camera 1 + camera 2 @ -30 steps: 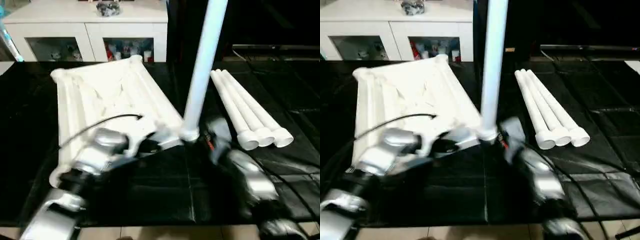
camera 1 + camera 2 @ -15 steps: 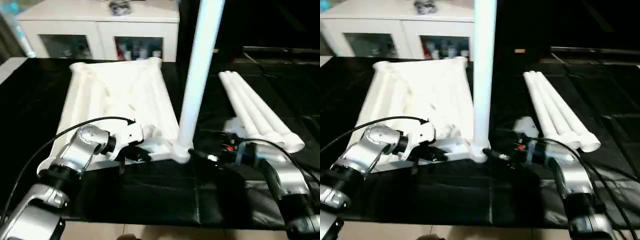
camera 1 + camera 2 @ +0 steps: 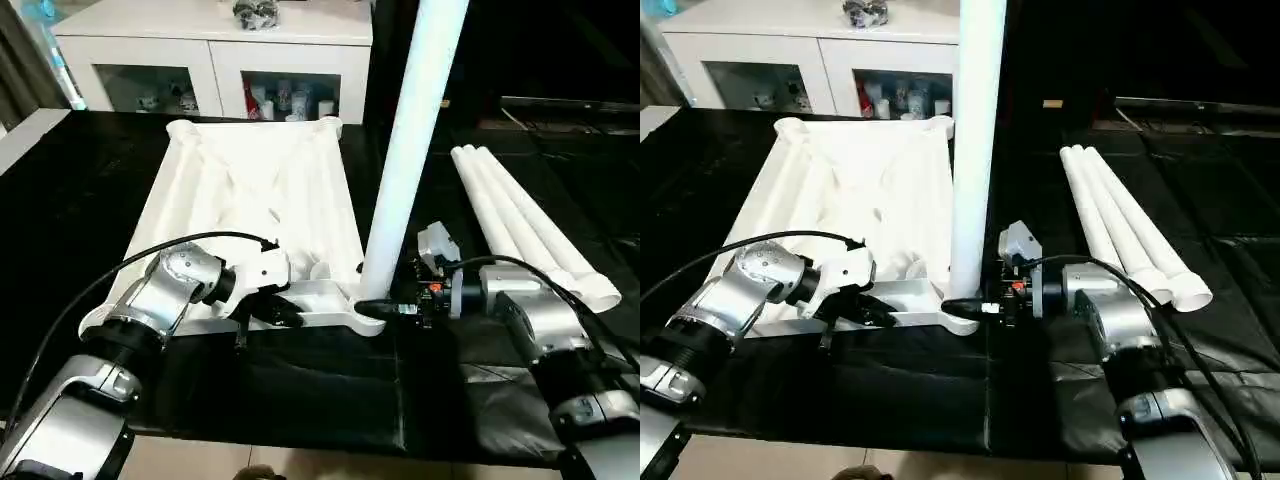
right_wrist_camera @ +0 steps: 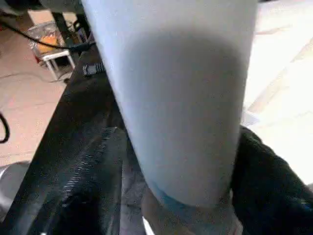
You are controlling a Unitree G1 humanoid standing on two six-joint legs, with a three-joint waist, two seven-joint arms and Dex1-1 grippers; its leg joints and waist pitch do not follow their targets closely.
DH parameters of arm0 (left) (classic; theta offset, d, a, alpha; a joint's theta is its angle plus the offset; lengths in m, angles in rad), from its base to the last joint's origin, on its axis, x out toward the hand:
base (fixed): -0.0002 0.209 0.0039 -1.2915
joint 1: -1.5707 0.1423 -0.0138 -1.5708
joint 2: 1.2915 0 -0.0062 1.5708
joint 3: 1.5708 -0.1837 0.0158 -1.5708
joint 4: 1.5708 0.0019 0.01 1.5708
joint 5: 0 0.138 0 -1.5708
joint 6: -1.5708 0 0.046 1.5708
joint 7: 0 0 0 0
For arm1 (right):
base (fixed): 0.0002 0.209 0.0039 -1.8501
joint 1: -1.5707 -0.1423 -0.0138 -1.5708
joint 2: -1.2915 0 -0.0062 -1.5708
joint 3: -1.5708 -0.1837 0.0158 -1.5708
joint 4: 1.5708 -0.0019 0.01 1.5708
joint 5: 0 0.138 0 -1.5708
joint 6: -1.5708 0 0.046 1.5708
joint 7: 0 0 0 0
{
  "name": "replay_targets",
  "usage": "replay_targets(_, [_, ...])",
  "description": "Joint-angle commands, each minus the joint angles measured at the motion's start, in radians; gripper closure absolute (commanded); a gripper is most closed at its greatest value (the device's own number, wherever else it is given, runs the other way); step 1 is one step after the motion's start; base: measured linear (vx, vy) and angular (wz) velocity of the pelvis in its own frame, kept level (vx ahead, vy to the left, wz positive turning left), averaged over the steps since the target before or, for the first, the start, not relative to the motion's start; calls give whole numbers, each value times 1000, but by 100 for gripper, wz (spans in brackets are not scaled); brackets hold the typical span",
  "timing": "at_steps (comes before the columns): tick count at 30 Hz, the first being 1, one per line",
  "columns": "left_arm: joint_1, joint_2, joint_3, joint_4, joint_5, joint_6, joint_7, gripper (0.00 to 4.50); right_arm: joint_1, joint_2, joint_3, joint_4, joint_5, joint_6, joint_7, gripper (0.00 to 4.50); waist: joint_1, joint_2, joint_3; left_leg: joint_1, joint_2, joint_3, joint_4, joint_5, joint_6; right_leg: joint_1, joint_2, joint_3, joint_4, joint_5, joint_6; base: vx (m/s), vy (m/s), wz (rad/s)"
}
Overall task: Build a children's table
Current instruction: Rotate leg to tighten
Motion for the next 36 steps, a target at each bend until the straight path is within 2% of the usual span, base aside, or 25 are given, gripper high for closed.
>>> replay_targets(1, [-9,-3,-39,7,20,-17,-38,450,-23,-6,11,13,-12,1,25,166,-4,-9,-67,12,77,-30,-61,-117,74,46,-117,68,-73,-198,-165,0,0,0])
replay_targets(4, [-9,-4,-38,11,17,-19,-37,450,-30,-7,14,31,-17,2,36,179,-3,-8,-68,12,78,-30,-61,-119,73,46,-117,68,-73,-204,-163,0,0,0])
replay_targets(6, [-10,-4,-36,16,16,-23,-37,450,-31,-8,20,46,-23,-5,43,210,-3,-9,-69,12,78,-30,-60,-111,75,46,-116,68,-71,-189,-164,0,0,0])
replay_targets(11, [-13,-11,-24,26,9,-16,-33,450,-33,-4,25,56,-22,-11,47,240,-2,-7,-69,13,78,-30,-60,-116,74,46,-117,68,-71,-187,-168,0,0,0])
replay_targets(15, [-18,-23,0,39,-11,2,-19,450,-21,2,29,47,-22,-8,52,245,-2,-3,-68,14,78,-30,-60,-129,68,46,-117,67,-74,-203,-168,0,0,0])
replay_targets(17, [-18,-26,4,41,-16,6,-15,450,-18,3,30,44,-22,-8,52,246,-1,-5,-69,13,78,-30,-60,-122,69,47,-117,68,-72,-188,-170,0,0,0])
replay_targets(21, [-12,-42,33,38,-38,36,19,450,33,16,26,-12,2,21,38,248,3,-5,-70,14,80,-31,-60,-117,73,47,-117,69,-71,-174,-170,0,0,0])
replay_targets(22, [-11,-45,37,37,-40,40,26,450,42,20,24,-21,7,24,33,248,4,0,-70,14,81,-31,-60,-117,74,46,-117,69,-70,-172,-171,0,0,0])
replay_targets(25, [-1,-77,70,7,-61,98,95,450,102,61,-10,-57,22,42,-74,248,11,-3,-69,15,81,-31,-61,-126,69,45,-118,70,-73,-181,-168,0,0,0])
replay_targets(27, [6,-96,86,-22,-75,137,127,450,130,92,-35,-74,38,69,-139,248,12,-2,-65,17,82,-33,-64,-150,56,43,-122,70,-80,-228,-162,0,0,0])
replay_targets(28, [13,-112,93,-46,-81,160,151,450,141,120,-47,-74,25,65,-212,248,9,-4,-63,17,79,-34,-68,-171,46,46,-123,68,-85,-285,-149,0,0,0])
replay_targets(29, [17,-122,97,-61,-85,175,166,450,148,138,-53,-73,13,60,-261,248,6,-2,-59,21,80,-34,-71,-191,34,40,-122,69,-92,-330,-138,0,0,0])
replay_targets(30, [22,-145,102,-83,-88,201,197,450,153,178,-68,-75,18,82,-331,248,-3,-2,-56,23,81,-39,-77,-220,17,42,-125,70,-95,-373,-131,0,0,0])
replay_targets(31, [26,-170,108,-105,-93,231,226,450,150,224,-84,-68,15,105,-417,248,-10,-5,-53,23,79,-39,-80,-237,13,40,-124,68,-101,-403,-125,0,0,0])
replay_targets(32, [28,-181,110,-115,-95,245,238,450,149,244,-92,-68,16,120,-454,248,-24,-6,-49,25,74,-42,-82,-271,0,41,-126,65,-109,-468,-110,0,0,0])
replay_targets(33, [29,-201,112,-128,-94,262,262,450,145,282,-104,-64,19,137,-511,248,-29,-5,-49,27,74,-43,-82,-279,-5,43,-128,66,-111,-489,-102,0,0,0])
replay_targets(34, [23,-236,111,-132,-85,287,308,450,115,339,-114,-24,9,143,-603,248,-40,-6,-47,29,70,-44,-82,-296,-8,39,-128,65,-119,-530,-88,0,0,0])
replay_targets(36, [19,-254,110,-135,-80,302,329,450,98,368,-117,-2,-1,140,-651,248,-59,-8,-45,21,63,-49,-85,-301,-12,45,-126,60,-125,-577,-57,0,0,0])
